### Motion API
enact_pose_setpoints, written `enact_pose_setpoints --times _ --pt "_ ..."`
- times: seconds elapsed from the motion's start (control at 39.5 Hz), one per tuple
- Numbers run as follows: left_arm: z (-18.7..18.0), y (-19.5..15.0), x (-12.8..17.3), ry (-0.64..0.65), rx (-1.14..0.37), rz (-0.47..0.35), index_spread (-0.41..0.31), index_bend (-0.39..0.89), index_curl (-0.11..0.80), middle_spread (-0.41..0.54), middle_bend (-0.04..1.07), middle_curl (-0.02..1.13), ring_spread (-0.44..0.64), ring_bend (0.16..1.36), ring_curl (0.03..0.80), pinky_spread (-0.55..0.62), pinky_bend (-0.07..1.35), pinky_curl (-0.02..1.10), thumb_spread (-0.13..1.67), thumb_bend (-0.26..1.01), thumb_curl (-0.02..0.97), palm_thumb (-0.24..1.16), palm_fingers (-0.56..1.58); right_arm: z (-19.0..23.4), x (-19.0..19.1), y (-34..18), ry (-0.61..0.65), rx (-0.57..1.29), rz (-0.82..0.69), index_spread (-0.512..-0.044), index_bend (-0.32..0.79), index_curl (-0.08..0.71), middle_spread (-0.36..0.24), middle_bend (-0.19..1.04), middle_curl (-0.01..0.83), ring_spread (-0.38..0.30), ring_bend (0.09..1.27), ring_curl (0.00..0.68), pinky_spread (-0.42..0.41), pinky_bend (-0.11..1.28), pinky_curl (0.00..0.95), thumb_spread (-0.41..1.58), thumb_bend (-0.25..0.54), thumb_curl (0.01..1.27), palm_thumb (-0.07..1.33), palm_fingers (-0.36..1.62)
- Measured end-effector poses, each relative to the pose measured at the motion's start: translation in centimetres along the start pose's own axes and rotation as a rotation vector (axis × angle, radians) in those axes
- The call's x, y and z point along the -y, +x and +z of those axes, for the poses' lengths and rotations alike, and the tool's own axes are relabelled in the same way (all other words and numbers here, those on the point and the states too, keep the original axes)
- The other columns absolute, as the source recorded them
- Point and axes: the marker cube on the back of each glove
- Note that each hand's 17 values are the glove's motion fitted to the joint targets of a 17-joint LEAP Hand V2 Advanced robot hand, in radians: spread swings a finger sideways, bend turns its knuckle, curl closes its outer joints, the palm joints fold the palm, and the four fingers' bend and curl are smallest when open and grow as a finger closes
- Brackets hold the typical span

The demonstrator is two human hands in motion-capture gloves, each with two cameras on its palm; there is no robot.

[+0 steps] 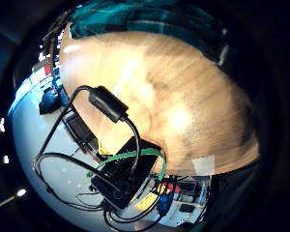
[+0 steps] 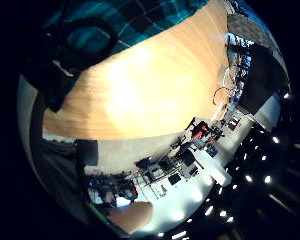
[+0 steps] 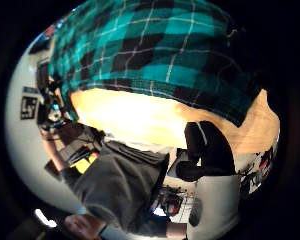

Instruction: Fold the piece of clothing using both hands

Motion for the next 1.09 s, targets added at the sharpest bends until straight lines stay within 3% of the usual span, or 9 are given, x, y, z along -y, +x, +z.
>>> enact_pose_setpoints --times 0.1,0.23,0.33,0.48,0.73,0.94,1.09 --pt "1.0 0.1 1.1 -0.058 -0.039 0.006 0.011 0.19 0.289 0.066 0.19 0.32 0.12 0.65 0.288 0.1 0.55 0.34 0.98 0.0 0.292 0.22 0.37 0.6 1.5 0.0 0.078 -0.014 -0.069 -0.232 0.09 0.173 -0.056 0.26 0.408 -0.094 0.58 0.377 -0.054 0.54 0.37 1.11 0.043 0.32 0.8 0.79" --pt "1.1 -0.5 2.7 0.053 0.034 -0.045 -0.037 0.18 0.309 0.013 0.17 0.33 0.03 0.63 0.285 -0.02 0.58 0.34 1.03 0.01 0.302 0.29 0.56 0.4 1.7 -0.1 0.184 -0.039 -0.056 -0.227 0.1 0.181 -0.067 0.24 0.41 -0.112 0.57 0.382 -0.086 0.55 0.37 1.07 0.059 0.35 0.89 0.85" --pt "0.5 -0.6 3.2 0.184 0.124 -0.072 -0.118 0.2 0.332 -0.096 0.22 0.34 -0.11 0.59 0.281 -0.2 0.62 0.35 1.1 0.09 0.341 0.47 0.93 0.0 2.4 0.2 0.281 -0.029 -0.042 -0.232 0.14 0.204 -0.092 0.21 0.411 -0.152 0.57 0.375 -0.199 0.59 0.366 0.99 0.087 0.4 1.0 1.1" --pt "0.1 -0.8 3.8 0.191 0.134 -0.063 -0.197 0.19 0.363 -0.187 0.22 0.39 -0.24 0.54 0.312 -0.33 0.6 0.37 1.11 0.13 0.386 0.61 1.12 -0.4 3.2 0.7 0.305 -0.018 -0.04 -0.229 0.17 0.263 -0.114 0.23 0.439 -0.191 0.57 0.407 -0.28 0.57 0.383 0.86 0.06 0.44 1.05 1.24" --pt "-1.2 -1.0 2.5 -0.003 0.083 0.028 -0.268 0.21 0.422 -0.268 0.27 0.45 -0.31 0.46 0.342 -0.38 0.49 0.38 1.1 0.11 0.432 0.69 1.19 -1.7 2.2 0.5 0.173 -0.027 -0.124 -0.24 0.17 0.319 -0.154 0.27 0.466 -0.235 0.57 0.425 -0.327 0.54 0.378 0.62 -0.015 0.53 1.06 1.27" --pt "-6.3 -1.5 -0.8 -0.09 0.057 0.114 -0.284 0.19 0.449 -0.294 0.29 0.48 -0.33 0.44 0.359 -0.38 0.42 0.38 1.09 0.08 0.464 0.73 1.19 -6.8 -1.5 1.2 0.14 -0.022 -0.175 -0.239 0.16 0.345 -0.17 0.28 0.477 -0.244 0.57 0.432 -0.342 0.54 0.379 0.53 -0.027 0.58 1.06 1.27" --pt "-12.7 -2.9 -2.8 -0.046 0.021 0.091 -0.29 0.19 0.466 -0.305 0.3 0.49 -0.33 0.42 0.371 -0.37 0.38 0.38 1.06 0.05 0.494 0.76 1.2 -13.6 -3.4 2.8 0.218 -0.016 -0.116 -0.24 0.16 0.36 -0.174 0.29 0.482 -0.247 0.57 0.435 -0.345 0.55 0.379 0.49 -0.028 0.61 1.06 1.27"
